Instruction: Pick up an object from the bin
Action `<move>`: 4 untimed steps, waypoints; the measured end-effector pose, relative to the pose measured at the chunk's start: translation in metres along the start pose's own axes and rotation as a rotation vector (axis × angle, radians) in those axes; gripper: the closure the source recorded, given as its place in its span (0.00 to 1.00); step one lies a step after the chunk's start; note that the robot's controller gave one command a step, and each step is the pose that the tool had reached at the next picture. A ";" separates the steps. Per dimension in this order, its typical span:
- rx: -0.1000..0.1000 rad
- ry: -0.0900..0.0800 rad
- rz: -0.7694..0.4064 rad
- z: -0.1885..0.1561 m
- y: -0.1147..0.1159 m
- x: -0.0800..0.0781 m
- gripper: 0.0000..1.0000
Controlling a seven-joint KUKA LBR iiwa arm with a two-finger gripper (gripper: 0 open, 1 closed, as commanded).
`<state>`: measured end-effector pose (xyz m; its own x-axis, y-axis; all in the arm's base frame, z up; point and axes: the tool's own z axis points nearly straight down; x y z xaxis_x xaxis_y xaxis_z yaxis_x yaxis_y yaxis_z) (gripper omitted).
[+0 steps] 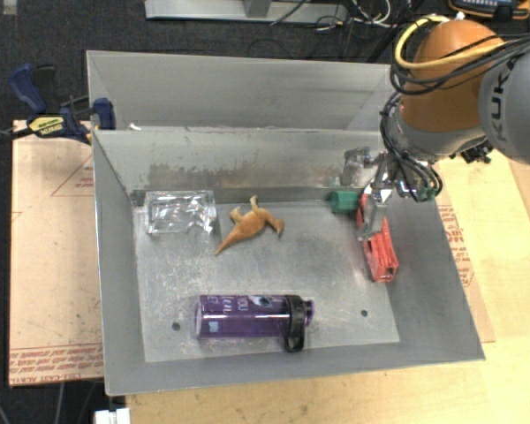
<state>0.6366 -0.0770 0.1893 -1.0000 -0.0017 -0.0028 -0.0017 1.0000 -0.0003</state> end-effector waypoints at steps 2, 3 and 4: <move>0.000 -0.004 -0.048 0.024 -0.021 0.007 0.00; 0.000 -0.001 -0.186 0.040 -0.039 0.016 0.00; 0.000 -0.008 -0.162 0.070 -0.042 0.016 0.00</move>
Offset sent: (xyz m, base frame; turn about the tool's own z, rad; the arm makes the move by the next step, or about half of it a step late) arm -0.0138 -0.0403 -0.0446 -0.0861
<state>0.6208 -0.1194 0.1192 -0.9866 -0.1625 -0.0105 -0.1625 0.9867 -0.0015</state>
